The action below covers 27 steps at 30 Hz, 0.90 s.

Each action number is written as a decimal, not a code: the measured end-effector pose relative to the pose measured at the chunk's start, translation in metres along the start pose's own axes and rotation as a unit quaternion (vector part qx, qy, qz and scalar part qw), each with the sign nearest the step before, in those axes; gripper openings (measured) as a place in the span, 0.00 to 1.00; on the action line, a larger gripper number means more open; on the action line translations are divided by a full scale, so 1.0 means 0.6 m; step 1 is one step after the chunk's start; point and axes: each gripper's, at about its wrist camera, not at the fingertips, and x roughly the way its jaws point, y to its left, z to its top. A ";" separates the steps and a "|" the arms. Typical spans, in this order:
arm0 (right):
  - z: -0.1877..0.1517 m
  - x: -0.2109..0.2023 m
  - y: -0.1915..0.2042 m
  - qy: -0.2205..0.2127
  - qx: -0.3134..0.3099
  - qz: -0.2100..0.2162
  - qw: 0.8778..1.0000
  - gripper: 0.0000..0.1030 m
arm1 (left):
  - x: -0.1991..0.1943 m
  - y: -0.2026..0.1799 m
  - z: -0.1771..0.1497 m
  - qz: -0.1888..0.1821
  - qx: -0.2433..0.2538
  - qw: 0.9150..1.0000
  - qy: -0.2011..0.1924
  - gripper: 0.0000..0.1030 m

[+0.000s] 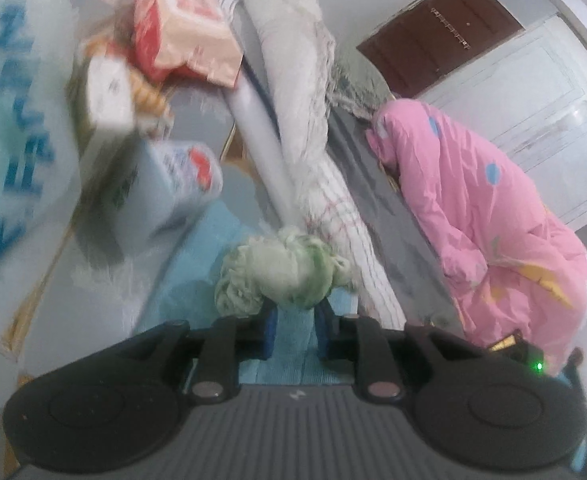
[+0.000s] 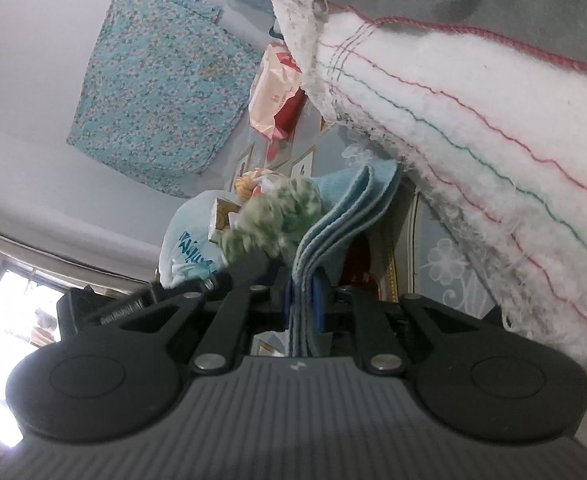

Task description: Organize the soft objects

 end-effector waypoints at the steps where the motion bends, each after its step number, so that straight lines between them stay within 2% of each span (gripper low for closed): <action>1: -0.001 0.001 -0.003 0.002 0.004 -0.002 1.000 0.11 | 0.001 -0.008 0.008 0.005 0.010 1.000 -0.008 0.14; 7: -0.007 0.004 -0.020 0.008 0.019 0.009 1.000 0.11 | 0.019 -0.048 0.072 0.048 0.060 0.995 -0.067 0.13; 9: -0.011 0.002 -0.025 0.008 0.021 0.014 1.000 0.11 | 0.035 -0.049 0.090 0.085 0.069 0.990 -0.083 0.13; 11: -0.011 0.002 -0.030 0.007 0.024 0.018 1.000 0.11 | 0.047 -0.041 0.096 0.112 0.061 0.988 -0.093 0.21; 12: -0.012 0.001 -0.033 0.007 0.026 0.021 0.999 0.11 | 0.049 -0.036 0.096 0.119 0.051 0.988 -0.088 0.25; 14: -0.014 -0.001 -0.037 0.007 0.029 0.024 0.999 0.11 | 0.041 -0.028 0.088 0.110 0.042 0.990 -0.081 0.39; 17: -0.013 -0.003 -0.043 0.009 0.030 0.025 0.999 0.11 | 0.019 -0.037 0.067 0.113 0.060 0.990 -0.064 0.55; 19: -0.006 0.008 -0.039 0.011 0.031 0.025 0.999 0.12 | -0.001 -0.049 0.048 0.124 0.083 0.987 -0.052 0.59; 22: -0.007 0.009 -0.041 0.011 0.029 0.025 0.999 0.13 | -0.028 -0.060 0.019 0.129 0.114 0.985 -0.032 0.70; 25: -0.008 0.010 -0.042 0.010 0.030 0.030 0.999 0.15 | -0.035 -0.076 -0.008 0.147 0.156 0.976 -0.028 0.73; 27: -0.009 0.012 -0.044 0.010 0.032 0.032 0.999 0.15 | -0.021 -0.087 -0.024 0.177 0.199 0.964 -0.029 0.74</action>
